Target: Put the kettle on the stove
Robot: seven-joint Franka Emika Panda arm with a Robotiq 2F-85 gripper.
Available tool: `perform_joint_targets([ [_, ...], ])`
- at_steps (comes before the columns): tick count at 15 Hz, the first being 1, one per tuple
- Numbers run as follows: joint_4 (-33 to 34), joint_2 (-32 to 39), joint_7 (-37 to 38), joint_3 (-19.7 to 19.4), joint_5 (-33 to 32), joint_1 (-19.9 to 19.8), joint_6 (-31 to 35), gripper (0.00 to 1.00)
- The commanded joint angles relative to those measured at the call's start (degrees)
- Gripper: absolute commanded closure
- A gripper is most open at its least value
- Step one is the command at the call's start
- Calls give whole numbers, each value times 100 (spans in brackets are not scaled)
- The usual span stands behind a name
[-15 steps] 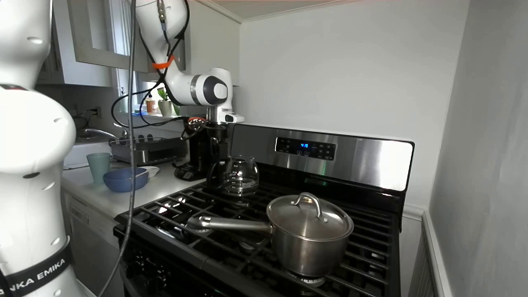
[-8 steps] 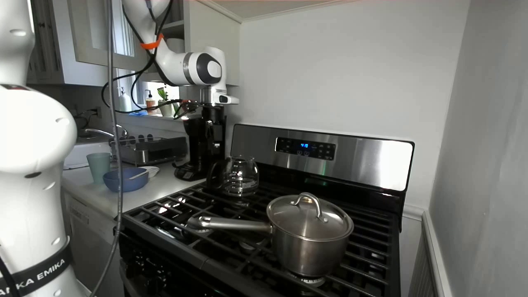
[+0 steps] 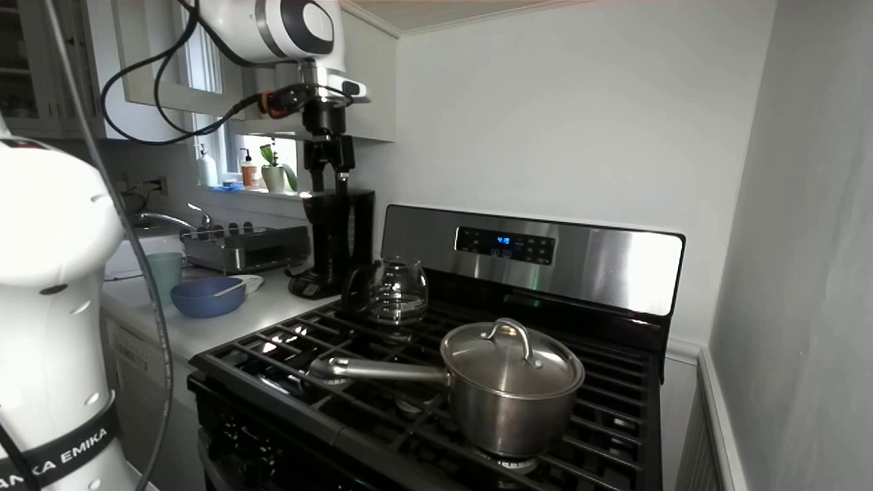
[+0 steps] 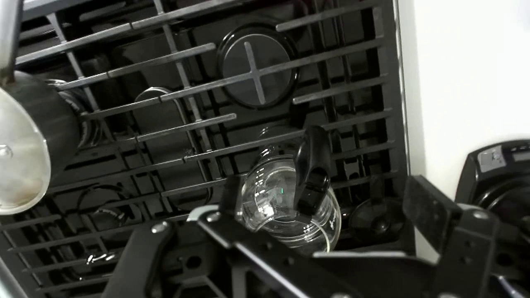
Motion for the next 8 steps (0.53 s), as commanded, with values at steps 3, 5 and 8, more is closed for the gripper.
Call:
perform_joint_targets([
  [3, -459, -1422, -1673, 63, -76, 67, -690, 0],
  [5, -234, -1127, -1533, 120, 34, -56, -650, 0],
  [8, -376, -1478, -1830, 128, 33, 6, -659, 0],
])
